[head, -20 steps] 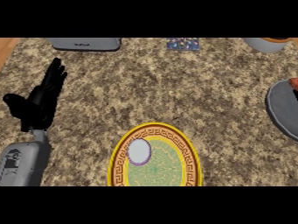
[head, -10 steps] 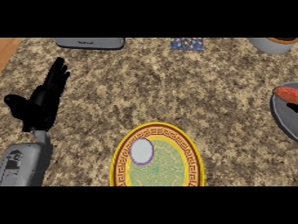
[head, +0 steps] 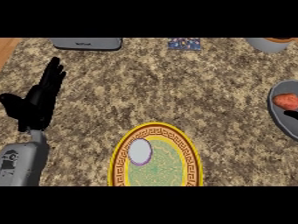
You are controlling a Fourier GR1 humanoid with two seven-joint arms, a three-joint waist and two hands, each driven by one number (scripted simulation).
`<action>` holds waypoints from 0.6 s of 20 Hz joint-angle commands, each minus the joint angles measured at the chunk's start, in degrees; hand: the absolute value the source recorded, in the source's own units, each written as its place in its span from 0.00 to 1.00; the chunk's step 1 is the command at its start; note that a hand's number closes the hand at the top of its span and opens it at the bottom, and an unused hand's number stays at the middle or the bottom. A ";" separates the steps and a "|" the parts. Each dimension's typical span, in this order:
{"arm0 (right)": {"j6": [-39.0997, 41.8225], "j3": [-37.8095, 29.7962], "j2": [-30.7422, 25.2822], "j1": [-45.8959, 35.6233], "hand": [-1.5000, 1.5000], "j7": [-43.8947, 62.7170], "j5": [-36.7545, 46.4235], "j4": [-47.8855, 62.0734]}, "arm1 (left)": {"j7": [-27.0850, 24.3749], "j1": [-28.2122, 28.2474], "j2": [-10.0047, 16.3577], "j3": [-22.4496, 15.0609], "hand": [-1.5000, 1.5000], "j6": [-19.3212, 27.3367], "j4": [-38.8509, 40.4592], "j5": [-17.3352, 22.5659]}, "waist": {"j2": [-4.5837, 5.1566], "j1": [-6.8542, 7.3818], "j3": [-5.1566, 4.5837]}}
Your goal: Pick the sweet potato from the plate and place it in the pan
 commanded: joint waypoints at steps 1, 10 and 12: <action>1.16 -5.78 -0.40 0.82 0.00 -7.71 -5.37 1.14 | 0.80 0.71 0.17 0.20 0.50 0.31 -1.31 -0.03 | -0.42 -0.90 -0.04; 27.98 -11.19 -7.90 10.65 0.00 -15.10 -13.12 2.63 | -2.61 3.48 0.32 1.66 0.50 0.55 0.35 -0.06 | -1.11 -2.93 -0.29; 34.51 -11.76 -10.37 15.27 0.00 -18.71 -14.31 1.45 | -1.19 4.11 1.91 2.87 0.50 -1.05 -0.81 1.48 | -1.38 -3.52 -0.35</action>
